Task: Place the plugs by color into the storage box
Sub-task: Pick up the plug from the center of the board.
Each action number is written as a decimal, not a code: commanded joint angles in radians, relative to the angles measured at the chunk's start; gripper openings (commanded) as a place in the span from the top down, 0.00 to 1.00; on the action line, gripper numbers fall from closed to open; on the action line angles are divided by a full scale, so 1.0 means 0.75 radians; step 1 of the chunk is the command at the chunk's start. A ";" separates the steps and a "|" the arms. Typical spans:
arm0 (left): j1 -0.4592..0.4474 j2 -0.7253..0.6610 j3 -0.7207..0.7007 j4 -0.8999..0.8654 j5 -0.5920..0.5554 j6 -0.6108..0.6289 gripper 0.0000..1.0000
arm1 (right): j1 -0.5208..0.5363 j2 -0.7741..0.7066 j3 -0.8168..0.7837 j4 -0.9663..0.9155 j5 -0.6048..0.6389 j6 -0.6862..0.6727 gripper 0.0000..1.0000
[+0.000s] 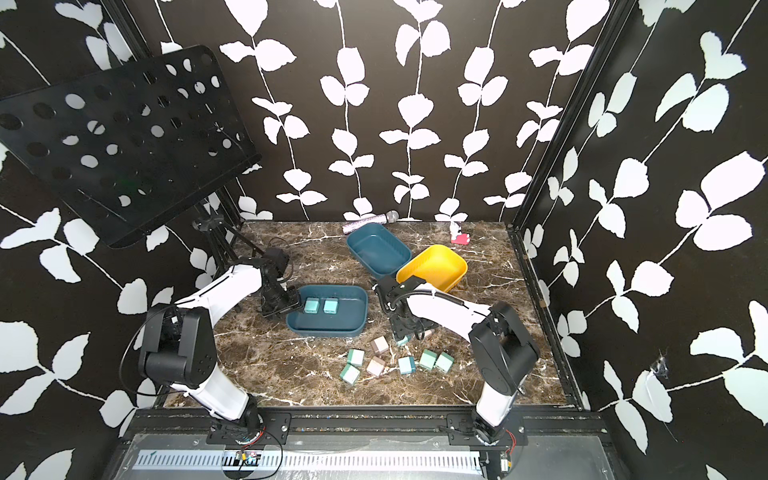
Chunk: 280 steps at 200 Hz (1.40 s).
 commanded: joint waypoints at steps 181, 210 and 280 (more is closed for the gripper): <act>-0.002 -0.004 -0.067 -0.031 -0.008 0.072 0.34 | 0.006 -0.018 -0.313 0.598 -0.302 1.325 0.18; -0.002 -0.025 -0.089 -0.021 -0.008 0.061 0.34 | -0.011 -0.011 -0.344 0.590 -0.272 1.326 0.36; -0.001 -0.029 -0.125 0.013 0.012 0.042 0.34 | -0.040 0.025 -0.295 0.518 -0.268 1.197 0.50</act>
